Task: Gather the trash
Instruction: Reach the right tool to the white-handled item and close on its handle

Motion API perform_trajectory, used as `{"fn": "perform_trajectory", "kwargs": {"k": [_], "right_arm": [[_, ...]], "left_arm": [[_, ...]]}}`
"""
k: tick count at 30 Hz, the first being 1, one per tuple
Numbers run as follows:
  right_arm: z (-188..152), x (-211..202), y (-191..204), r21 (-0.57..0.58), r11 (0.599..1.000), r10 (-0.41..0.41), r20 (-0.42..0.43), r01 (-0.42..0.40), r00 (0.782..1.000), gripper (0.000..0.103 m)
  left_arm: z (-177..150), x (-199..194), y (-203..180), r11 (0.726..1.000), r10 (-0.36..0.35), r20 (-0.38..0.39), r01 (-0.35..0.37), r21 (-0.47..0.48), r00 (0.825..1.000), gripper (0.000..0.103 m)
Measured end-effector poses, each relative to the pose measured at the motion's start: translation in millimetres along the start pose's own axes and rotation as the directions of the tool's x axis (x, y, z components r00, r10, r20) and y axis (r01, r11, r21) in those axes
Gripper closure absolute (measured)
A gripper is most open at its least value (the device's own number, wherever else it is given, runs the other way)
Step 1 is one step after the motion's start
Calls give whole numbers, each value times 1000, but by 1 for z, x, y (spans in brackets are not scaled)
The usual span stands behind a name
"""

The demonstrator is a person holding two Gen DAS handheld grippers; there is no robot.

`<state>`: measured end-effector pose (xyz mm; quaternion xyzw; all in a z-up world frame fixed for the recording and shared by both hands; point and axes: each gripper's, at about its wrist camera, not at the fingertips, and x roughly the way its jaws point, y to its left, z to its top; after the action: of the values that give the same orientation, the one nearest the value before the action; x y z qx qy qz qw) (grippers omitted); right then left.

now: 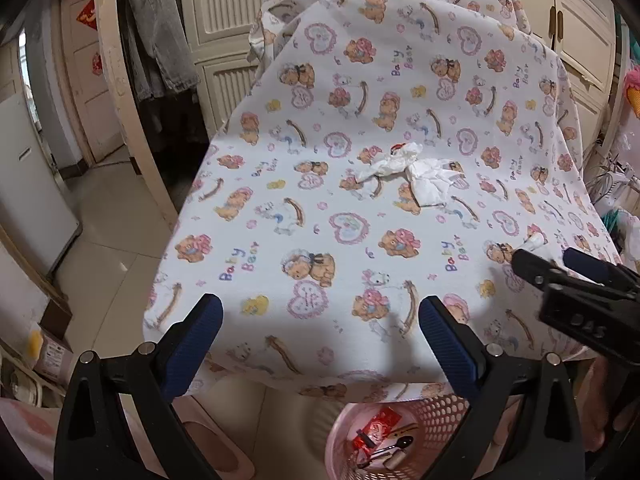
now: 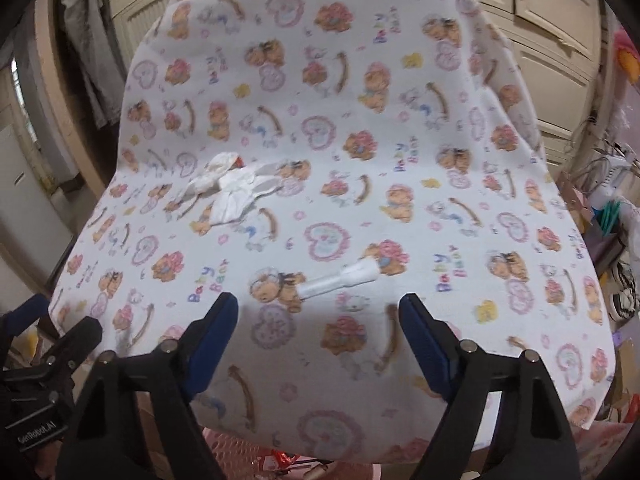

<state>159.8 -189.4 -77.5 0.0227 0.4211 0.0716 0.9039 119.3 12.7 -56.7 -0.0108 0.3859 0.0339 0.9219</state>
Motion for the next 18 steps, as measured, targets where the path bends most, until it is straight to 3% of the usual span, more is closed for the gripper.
{"fn": "perform_trajectory", "kwargs": {"k": [3,6,10,13,15,17,18], "right_arm": [[3,11,3,-30,998,-55,-14,54,998,34],[8,22,0,-29,995,-100,-24,99,995,35],[9,21,2,-66,989,-133,24,134,991,36],[12,23,-4,-26,997,-75,8,76,997,56],[14,22,-10,-3,996,-93,2,93,996,57],[13,20,-17,31,995,-94,7,94,996,88],[12,19,-23,56,994,-91,1,90,996,90]], "left_arm": [[1,3,1,1000,-15,-15,14,-17,1000,6],[2,4,2,1000,-13,-20,13,-28,1000,6],[3,5,2,999,-24,-22,23,-38,999,6],[4,6,0,999,-26,-20,26,-31,999,6],[3,6,-2,1000,-22,-20,21,-23,1000,6],[3,5,-2,999,-25,-20,25,-24,999,6],[2,5,-2,999,-28,-19,28,-26,999,6]]}}
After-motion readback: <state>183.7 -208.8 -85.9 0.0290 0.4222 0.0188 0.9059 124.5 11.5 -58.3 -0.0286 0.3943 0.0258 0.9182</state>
